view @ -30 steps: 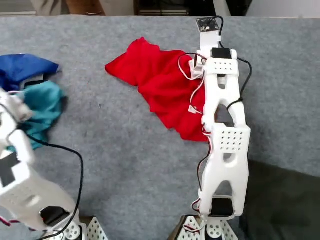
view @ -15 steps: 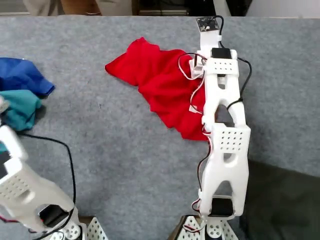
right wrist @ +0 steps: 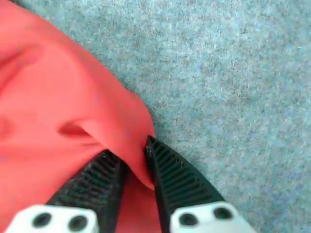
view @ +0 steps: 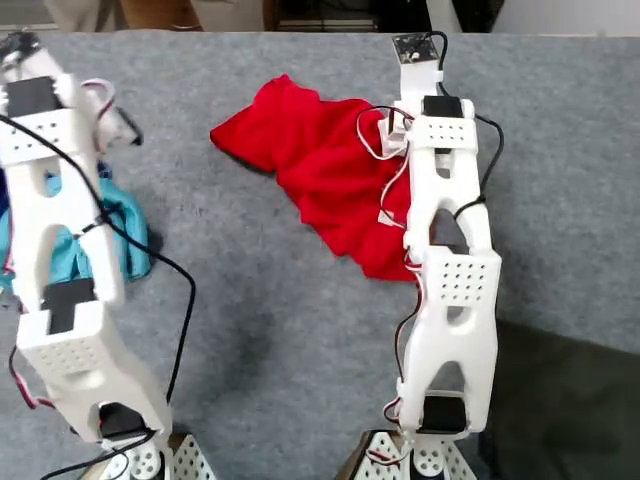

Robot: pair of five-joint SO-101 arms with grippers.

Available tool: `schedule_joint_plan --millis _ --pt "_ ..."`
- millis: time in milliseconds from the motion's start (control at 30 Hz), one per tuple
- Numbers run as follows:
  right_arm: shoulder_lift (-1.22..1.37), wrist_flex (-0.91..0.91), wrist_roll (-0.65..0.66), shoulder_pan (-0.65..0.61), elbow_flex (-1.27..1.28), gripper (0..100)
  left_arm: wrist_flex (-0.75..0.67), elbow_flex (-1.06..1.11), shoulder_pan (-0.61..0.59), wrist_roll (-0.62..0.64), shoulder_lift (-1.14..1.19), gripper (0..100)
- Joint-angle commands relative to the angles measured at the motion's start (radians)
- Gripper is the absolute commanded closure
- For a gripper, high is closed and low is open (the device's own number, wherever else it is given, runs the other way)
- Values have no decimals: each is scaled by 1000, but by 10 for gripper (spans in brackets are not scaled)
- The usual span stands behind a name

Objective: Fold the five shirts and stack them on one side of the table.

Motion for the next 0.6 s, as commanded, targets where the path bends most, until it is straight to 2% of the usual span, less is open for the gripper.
schedule_joint_plan --millis 0,133,233,333,400,467,567 --pt "-8 -14 -5 2 -45 973 -109 -34 64 29 -1 747" --pt "-8 -14 -5 2 -45 973 -265 9 114 34 88 747" --pt "-8 -15 -5 4 -47 973 -368 63 140 149 191 755" --pt "-8 -17 -5 7 -50 973 -422 64 140 288 282 834" --pt "-8 -17 -8 8 -50 973 -454 69 141 336 326 902" --pt "-8 -15 -11 8 -51 973 -491 75 149 334 375 975" --pt "-8 -17 -6 10 -53 973 -500 60 173 311 432 971"
